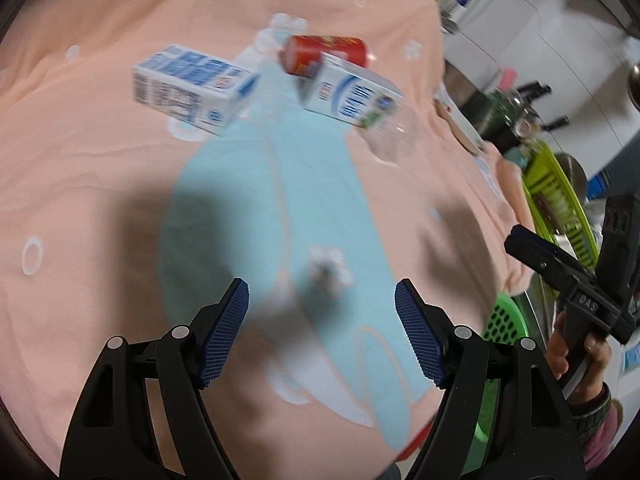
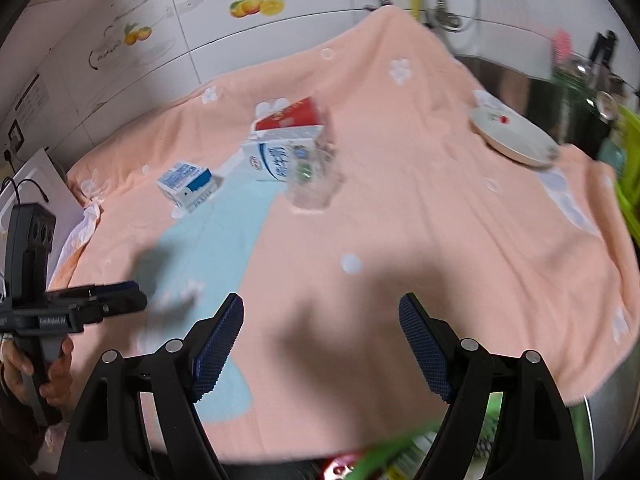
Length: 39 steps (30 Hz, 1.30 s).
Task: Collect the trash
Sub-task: 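Move the left tool to the white-and-blue milk carton while the right tool reaches the clear plastic cup, then grasp the milk carton with the left tool while the right tool grasps the plastic cup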
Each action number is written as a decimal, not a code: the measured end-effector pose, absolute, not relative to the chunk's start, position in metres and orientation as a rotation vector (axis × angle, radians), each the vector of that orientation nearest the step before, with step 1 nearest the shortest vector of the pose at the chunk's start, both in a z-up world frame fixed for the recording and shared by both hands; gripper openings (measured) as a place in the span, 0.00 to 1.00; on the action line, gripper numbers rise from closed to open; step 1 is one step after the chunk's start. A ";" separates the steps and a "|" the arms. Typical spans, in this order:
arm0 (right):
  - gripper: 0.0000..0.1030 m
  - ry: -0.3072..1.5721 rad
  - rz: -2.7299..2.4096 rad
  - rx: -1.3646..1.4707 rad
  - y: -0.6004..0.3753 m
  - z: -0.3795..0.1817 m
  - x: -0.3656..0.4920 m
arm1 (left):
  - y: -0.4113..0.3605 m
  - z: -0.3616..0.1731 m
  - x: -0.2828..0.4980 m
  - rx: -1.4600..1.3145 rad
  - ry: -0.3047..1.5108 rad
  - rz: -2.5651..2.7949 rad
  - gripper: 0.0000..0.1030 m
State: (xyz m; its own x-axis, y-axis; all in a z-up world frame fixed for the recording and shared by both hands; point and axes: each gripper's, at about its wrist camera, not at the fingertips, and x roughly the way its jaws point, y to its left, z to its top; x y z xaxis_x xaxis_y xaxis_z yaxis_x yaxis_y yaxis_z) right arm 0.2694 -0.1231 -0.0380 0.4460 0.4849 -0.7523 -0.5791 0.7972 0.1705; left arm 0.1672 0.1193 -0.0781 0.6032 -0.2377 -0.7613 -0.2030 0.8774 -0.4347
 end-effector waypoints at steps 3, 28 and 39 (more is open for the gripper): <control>0.75 0.905 0.678 -0.114 -0.102 -0.041 0.285 | 0.137 -0.079 0.171 -0.542 0.926 0.010 0.73; 0.74 1.006 0.653 -0.105 -0.004 -0.084 0.397 | 0.223 -0.079 0.236 -0.659 0.919 0.162 0.73; 0.55 1.006 0.654 -0.075 -0.006 -0.086 0.407 | 0.249 -0.075 0.278 -0.774 0.927 0.310 0.84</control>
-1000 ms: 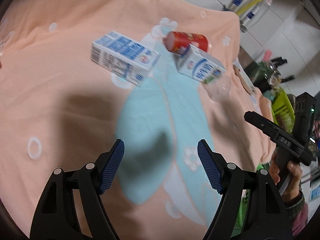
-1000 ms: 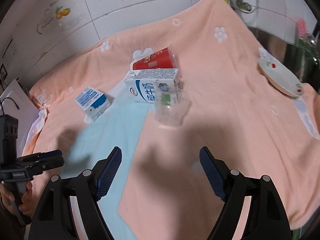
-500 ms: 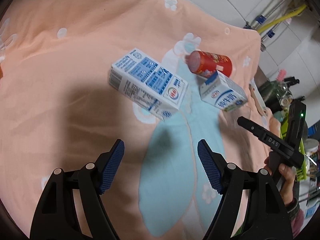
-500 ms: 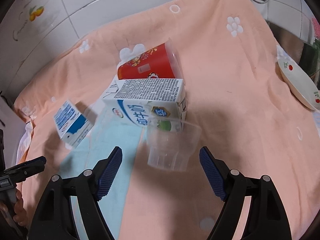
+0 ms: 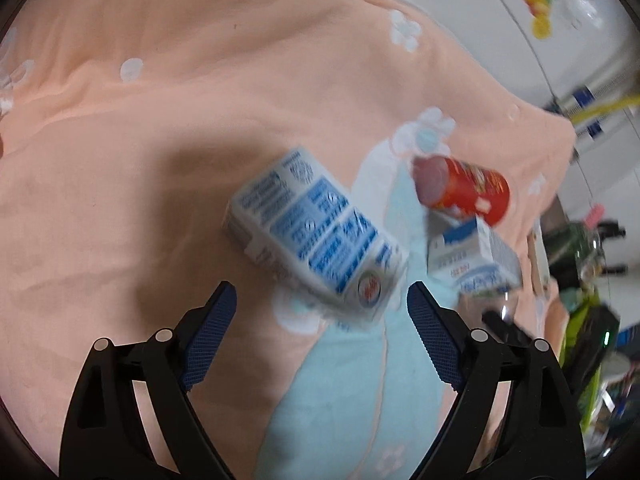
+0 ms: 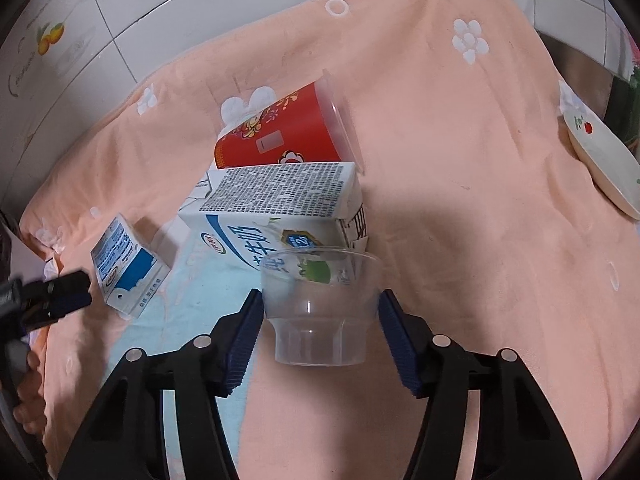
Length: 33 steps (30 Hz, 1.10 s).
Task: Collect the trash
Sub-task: 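Grasp the milk carton with the left tool while the right tool grasps the plastic cup, then lift the carton and plastic cup and carry them over the green basket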
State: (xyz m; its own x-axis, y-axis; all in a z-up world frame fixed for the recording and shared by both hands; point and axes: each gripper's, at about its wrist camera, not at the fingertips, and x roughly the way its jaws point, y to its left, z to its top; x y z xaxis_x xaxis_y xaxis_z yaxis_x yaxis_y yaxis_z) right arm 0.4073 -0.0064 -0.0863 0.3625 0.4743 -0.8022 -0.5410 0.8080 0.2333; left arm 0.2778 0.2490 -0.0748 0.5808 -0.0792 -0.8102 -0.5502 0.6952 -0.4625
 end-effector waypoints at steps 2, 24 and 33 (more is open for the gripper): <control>0.55 0.998 0.658 -0.077 -0.008 -0.086 0.405 | 0.254 -0.075 0.285 -0.815 0.927 0.344 0.85; 0.55 0.903 0.710 -0.109 -0.047 -0.065 0.374 | 0.266 -0.096 0.334 -0.886 0.994 0.614 0.87; 0.55 0.890 0.723 -0.115 -0.056 -0.061 0.361 | 0.253 -0.095 0.350 -0.760 1.023 0.621 0.87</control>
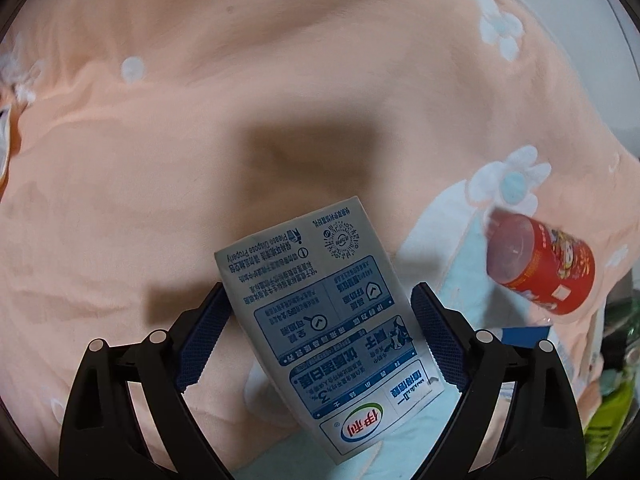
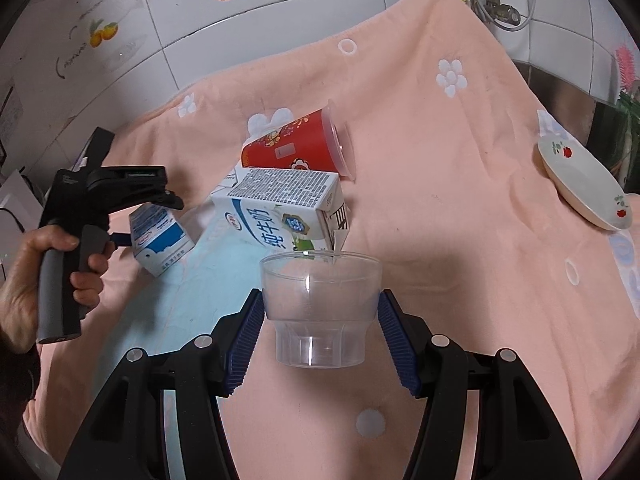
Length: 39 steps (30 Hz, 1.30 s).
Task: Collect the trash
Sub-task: 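Lift the carton and plastic cup and carry them over the green basket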
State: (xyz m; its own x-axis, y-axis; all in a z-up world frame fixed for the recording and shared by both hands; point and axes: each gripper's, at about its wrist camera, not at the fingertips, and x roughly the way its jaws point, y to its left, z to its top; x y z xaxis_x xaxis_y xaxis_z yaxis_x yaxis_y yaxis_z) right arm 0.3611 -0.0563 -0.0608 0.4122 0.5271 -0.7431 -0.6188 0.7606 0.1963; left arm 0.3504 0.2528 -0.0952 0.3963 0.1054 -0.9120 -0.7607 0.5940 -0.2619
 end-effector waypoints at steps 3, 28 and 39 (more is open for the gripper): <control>0.55 0.882 0.727 -0.112 -0.063 -0.059 0.353 | 0.250 -0.094 0.350 -0.748 1.013 0.599 0.85; 0.55 0.806 0.674 -0.051 -0.128 -0.034 0.258 | 0.165 -0.045 0.260 -0.570 0.908 0.092 0.76; 0.55 0.797 0.590 -0.011 -0.181 -0.032 0.216 | 0.078 -0.019 0.235 -0.456 0.874 -0.109 0.76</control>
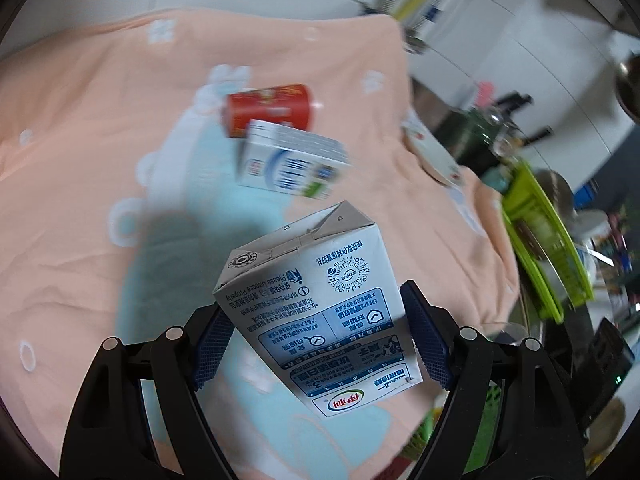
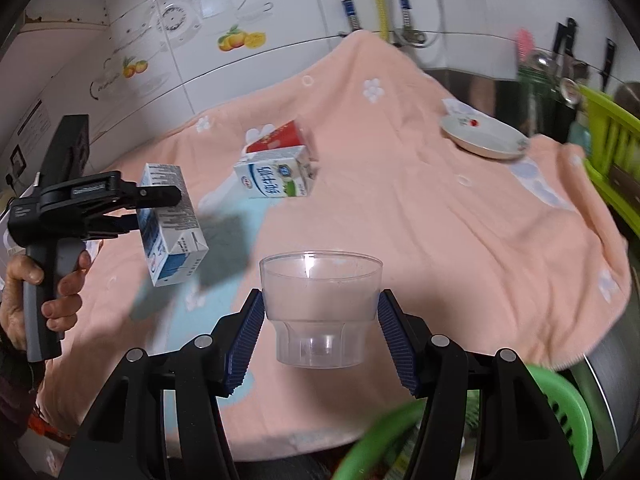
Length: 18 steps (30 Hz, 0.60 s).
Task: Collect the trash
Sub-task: 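Lift the carton and plastic cup and carry them over the green basket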
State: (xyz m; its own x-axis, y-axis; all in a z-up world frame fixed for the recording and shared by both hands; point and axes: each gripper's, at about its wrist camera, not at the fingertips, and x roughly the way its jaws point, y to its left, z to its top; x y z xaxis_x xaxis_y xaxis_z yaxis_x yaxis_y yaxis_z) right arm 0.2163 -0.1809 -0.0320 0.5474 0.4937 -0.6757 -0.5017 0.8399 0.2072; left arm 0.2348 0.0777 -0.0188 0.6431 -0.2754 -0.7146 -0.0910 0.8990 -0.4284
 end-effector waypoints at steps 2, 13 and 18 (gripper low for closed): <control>0.55 0.797 0.565 -0.001 -0.194 -0.032 0.208 | 0.062 -0.016 0.231 -0.443 0.876 -0.147 0.76; 0.55 0.797 0.424 0.037 -0.271 -0.037 0.167 | -0.022 -0.009 0.213 -0.363 0.895 -0.313 0.76; 0.55 0.812 0.336 0.072 -0.313 -0.045 0.152 | -0.058 -0.014 0.204 -0.339 0.920 -0.376 0.76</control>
